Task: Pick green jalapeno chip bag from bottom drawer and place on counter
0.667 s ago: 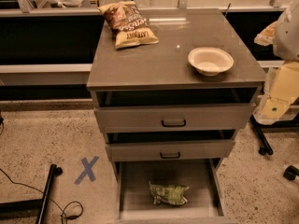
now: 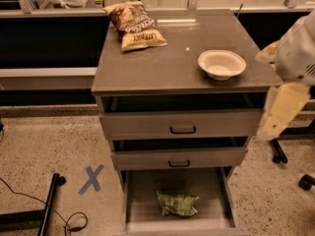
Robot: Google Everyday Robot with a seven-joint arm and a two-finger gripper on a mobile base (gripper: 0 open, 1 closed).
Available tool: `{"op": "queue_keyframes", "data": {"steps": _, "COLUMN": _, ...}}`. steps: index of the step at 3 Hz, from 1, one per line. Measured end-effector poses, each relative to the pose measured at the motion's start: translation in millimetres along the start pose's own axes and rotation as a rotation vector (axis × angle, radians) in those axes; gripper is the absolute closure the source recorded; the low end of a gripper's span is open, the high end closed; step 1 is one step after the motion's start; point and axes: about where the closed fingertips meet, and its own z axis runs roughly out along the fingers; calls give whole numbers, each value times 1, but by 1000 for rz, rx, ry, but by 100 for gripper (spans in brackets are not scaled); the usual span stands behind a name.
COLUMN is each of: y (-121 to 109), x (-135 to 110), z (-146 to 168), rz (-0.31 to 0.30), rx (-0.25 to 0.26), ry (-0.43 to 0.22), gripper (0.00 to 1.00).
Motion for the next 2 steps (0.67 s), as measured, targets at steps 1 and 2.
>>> {"op": "queue_keyframes", "data": {"steps": 1, "y": 26, "x": 4, "z": 85, "rz": -15, "rx": -94, "ry": -145, "gripper": 0}}
{"op": "queue_keyframes", "data": {"steps": 2, "y": 36, "x": 12, "z": 115, "rz": 0, "rx": -99, "ry": -155, "gripper": 0}}
